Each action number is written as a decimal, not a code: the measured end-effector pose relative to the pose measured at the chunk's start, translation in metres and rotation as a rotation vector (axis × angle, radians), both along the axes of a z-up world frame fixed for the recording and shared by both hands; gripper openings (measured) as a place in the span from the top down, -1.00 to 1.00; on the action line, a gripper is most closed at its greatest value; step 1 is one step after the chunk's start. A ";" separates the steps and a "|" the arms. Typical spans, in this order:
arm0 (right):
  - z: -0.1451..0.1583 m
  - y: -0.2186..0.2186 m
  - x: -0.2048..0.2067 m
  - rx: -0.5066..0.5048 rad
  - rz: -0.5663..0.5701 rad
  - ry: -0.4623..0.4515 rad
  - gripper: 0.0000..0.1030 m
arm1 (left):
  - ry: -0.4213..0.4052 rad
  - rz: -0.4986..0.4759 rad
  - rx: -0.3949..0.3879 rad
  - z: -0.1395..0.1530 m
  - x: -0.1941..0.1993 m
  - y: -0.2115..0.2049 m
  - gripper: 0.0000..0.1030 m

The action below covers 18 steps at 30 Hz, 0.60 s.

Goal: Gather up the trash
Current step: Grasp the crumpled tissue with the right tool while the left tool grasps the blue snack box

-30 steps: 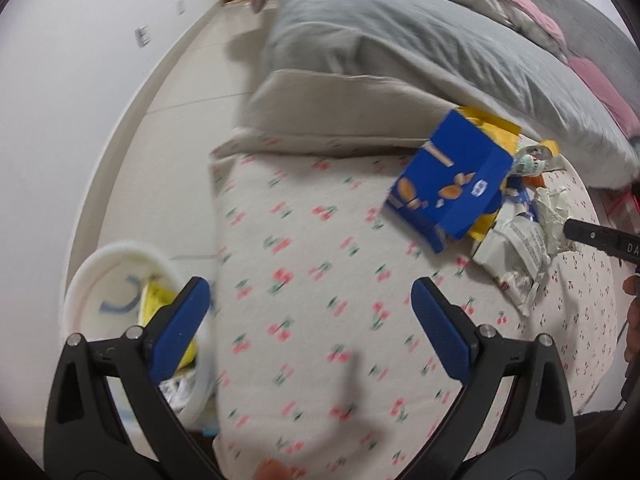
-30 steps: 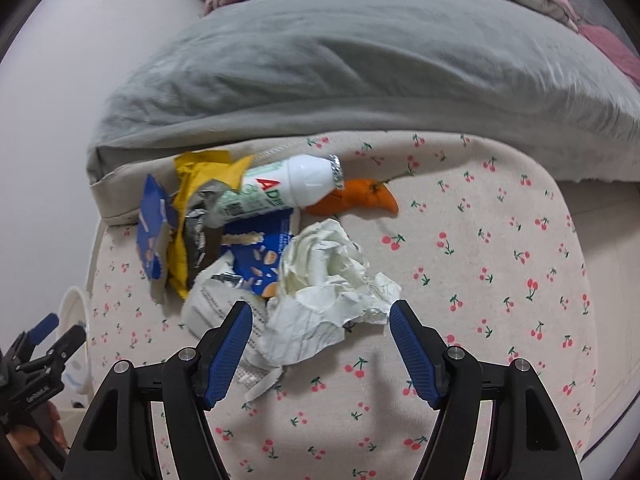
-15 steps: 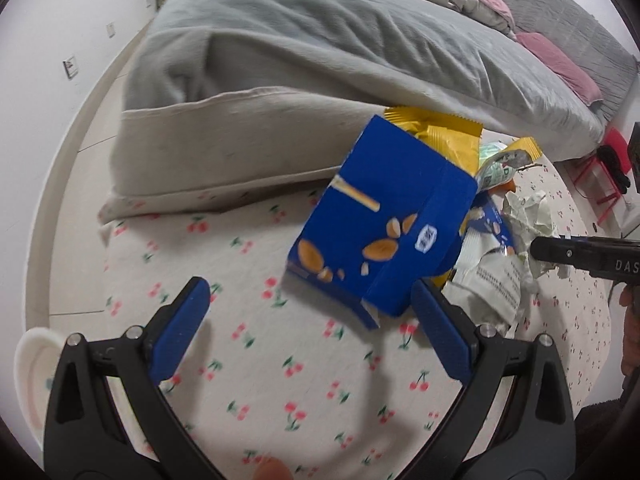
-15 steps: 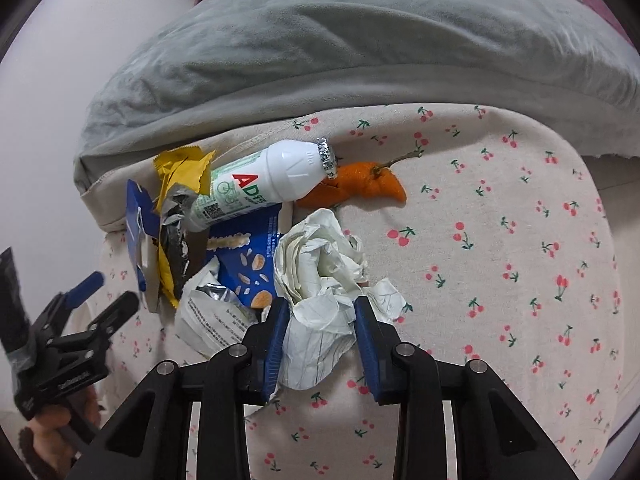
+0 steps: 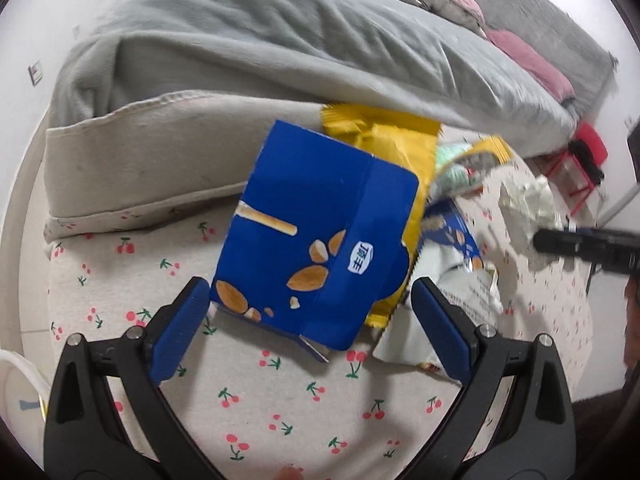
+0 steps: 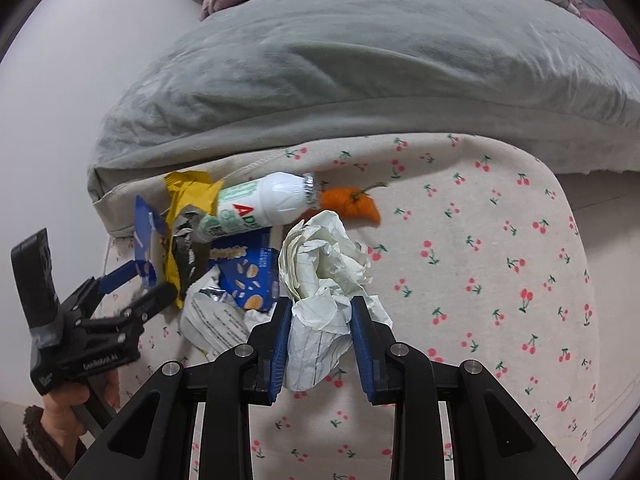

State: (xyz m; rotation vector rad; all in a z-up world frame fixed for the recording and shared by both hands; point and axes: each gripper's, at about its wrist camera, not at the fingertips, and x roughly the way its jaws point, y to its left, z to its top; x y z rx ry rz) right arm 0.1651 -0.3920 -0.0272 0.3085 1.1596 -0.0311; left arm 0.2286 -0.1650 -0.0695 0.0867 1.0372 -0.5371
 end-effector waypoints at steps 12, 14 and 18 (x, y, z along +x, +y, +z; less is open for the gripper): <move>-0.001 -0.011 -0.006 0.010 -0.029 -0.006 0.42 | 0.038 -0.003 -0.008 -0.003 -0.008 0.017 -0.40; 0.000 -0.007 -0.007 0.008 -0.029 -0.011 0.42 | 0.039 0.006 -0.014 -0.001 -0.010 0.021 -0.37; 0.005 -0.002 -0.012 0.007 -0.029 -0.029 0.42 | 0.044 0.025 -0.030 0.005 -0.014 0.029 -0.33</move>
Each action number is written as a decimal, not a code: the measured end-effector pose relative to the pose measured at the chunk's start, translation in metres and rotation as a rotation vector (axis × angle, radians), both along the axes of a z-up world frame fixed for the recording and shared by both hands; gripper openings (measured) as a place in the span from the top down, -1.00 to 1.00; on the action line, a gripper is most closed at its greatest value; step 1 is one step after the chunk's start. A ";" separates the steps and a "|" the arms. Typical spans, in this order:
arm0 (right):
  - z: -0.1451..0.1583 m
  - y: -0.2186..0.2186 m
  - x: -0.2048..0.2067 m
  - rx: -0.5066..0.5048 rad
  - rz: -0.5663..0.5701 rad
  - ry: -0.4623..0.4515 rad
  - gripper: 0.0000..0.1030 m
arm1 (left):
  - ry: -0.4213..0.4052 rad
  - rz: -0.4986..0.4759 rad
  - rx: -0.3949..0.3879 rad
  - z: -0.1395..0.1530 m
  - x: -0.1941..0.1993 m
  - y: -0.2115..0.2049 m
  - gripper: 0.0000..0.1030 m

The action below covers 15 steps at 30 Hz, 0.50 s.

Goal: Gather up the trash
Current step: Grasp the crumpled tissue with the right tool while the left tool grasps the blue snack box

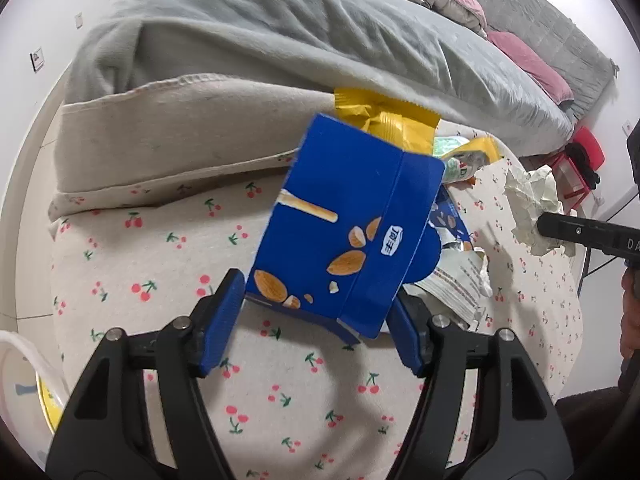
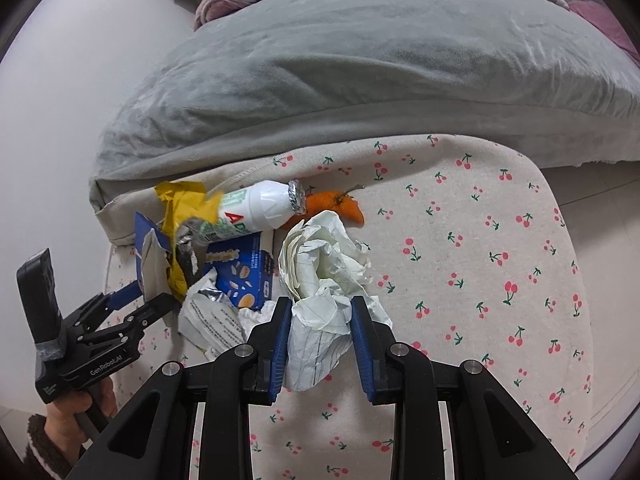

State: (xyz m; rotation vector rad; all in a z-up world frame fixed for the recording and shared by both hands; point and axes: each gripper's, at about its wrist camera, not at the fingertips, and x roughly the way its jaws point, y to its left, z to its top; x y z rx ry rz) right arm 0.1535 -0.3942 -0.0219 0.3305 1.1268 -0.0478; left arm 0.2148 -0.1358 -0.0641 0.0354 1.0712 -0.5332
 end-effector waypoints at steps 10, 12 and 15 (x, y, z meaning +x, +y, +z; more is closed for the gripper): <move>0.017 0.012 -0.015 0.002 0.019 -0.043 0.42 | -0.004 0.018 0.017 0.014 -0.017 0.021 -0.24; 0.018 0.019 -0.013 0.003 0.025 -0.046 0.42 | -0.005 0.020 0.023 0.016 -0.020 0.024 -0.24; 0.021 0.029 -0.015 0.002 0.043 -0.052 0.42 | -0.007 0.026 0.033 0.019 -0.025 0.032 -0.24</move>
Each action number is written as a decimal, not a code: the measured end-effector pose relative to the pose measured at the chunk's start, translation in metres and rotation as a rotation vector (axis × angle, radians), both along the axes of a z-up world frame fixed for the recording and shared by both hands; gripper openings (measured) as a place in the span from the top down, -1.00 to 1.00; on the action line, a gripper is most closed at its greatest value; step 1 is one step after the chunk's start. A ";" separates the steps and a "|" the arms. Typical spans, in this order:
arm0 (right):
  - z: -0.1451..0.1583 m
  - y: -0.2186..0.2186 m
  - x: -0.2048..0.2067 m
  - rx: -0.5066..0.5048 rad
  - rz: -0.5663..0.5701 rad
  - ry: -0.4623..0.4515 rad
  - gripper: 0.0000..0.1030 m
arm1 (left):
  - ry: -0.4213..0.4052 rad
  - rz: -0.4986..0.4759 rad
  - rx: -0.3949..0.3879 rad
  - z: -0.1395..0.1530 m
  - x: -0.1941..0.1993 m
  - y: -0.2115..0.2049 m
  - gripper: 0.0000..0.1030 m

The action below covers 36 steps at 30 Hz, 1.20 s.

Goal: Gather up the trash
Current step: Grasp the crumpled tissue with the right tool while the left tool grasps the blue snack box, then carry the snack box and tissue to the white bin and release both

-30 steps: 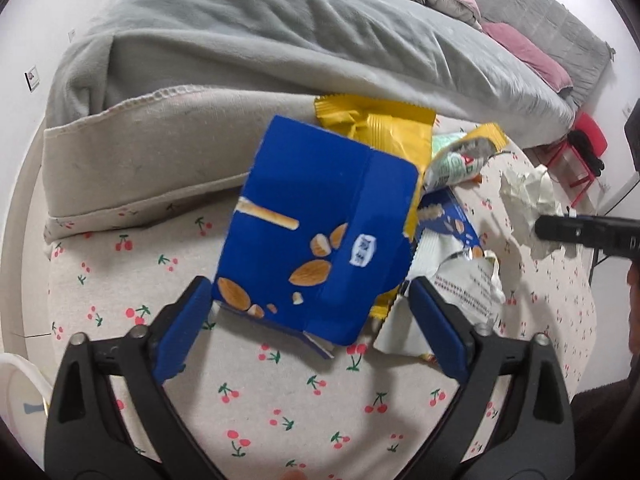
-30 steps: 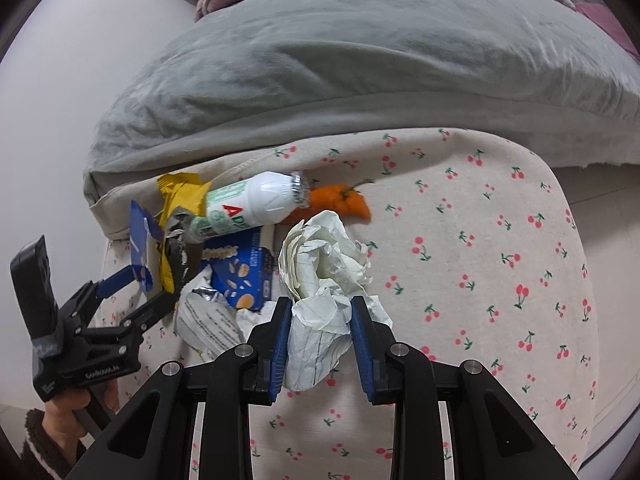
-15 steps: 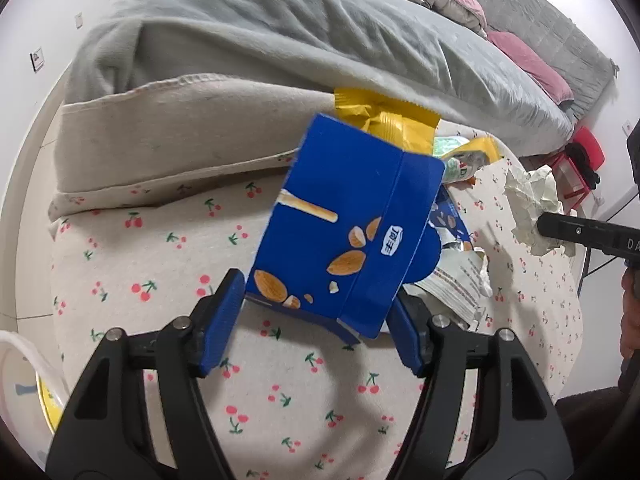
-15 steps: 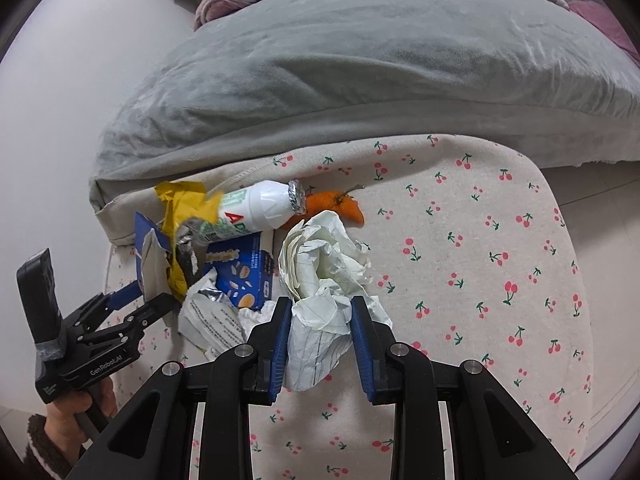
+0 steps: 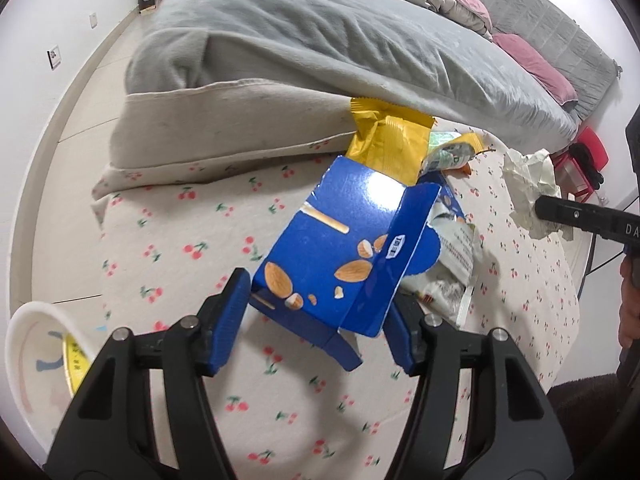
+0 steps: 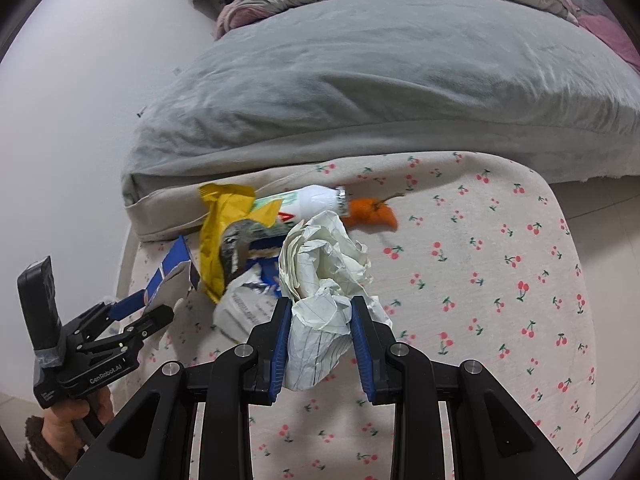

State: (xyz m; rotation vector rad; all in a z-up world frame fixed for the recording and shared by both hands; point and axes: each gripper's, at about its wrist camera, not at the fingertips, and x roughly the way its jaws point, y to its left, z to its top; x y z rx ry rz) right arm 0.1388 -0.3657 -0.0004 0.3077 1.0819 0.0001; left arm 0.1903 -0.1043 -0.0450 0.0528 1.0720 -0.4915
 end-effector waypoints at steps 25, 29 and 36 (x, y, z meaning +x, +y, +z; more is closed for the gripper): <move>0.009 0.121 0.007 -0.005 0.201 -0.023 0.41 | -0.017 0.191 0.045 0.013 -0.037 0.120 -0.24; 0.006 0.153 0.009 -0.009 0.250 -0.016 0.41 | -0.008 0.241 0.054 0.011 -0.042 0.146 -0.24; -0.003 0.202 0.015 -0.007 0.323 0.003 0.41 | 0.019 0.346 0.067 0.003 -0.050 0.194 -0.24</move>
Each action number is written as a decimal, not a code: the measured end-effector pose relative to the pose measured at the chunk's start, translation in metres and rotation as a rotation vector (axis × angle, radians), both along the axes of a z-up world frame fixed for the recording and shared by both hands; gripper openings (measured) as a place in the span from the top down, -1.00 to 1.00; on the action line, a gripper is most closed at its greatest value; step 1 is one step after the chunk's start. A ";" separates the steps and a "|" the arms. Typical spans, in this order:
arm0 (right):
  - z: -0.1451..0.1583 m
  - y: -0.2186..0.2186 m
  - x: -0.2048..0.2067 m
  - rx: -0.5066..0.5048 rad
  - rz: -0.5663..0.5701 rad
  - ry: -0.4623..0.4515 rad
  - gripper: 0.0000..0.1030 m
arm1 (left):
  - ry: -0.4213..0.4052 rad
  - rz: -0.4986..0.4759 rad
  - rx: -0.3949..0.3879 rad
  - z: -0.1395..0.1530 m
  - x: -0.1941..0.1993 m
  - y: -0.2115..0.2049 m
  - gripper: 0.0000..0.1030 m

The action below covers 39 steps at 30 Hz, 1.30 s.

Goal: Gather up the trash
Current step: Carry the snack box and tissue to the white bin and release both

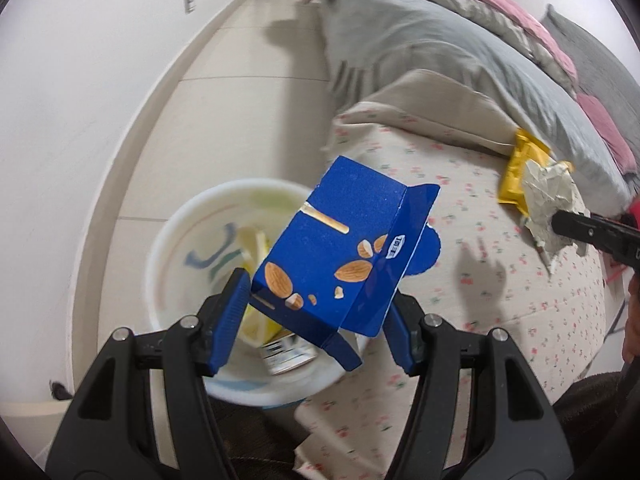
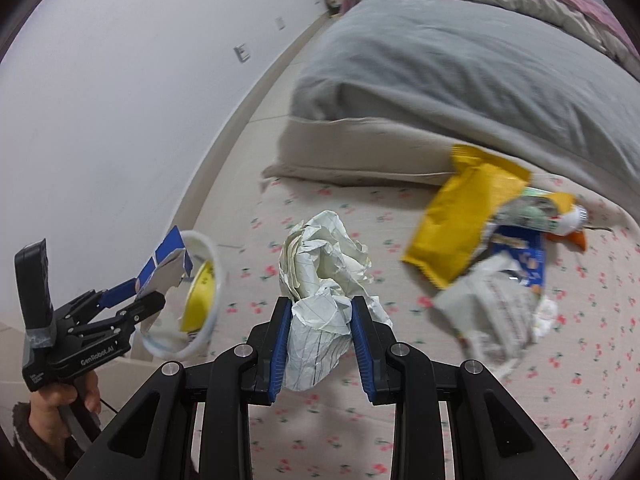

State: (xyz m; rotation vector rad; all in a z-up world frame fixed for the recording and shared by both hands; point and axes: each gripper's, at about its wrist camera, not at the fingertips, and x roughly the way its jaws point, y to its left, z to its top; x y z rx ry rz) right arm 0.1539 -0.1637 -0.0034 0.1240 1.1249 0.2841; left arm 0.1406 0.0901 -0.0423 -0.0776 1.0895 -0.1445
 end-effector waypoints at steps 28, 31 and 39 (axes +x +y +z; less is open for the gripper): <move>-0.051 0.139 0.025 0.028 0.197 0.094 0.36 | 0.053 0.227 0.117 -0.019 -0.018 0.086 -0.73; -0.057 0.147 0.028 0.033 0.204 0.102 0.36 | 0.056 0.235 0.121 -0.020 -0.022 0.093 -0.74; -0.064 0.155 0.035 0.067 0.210 0.088 -0.22 | 0.066 0.251 0.120 -0.021 -0.025 0.104 -0.80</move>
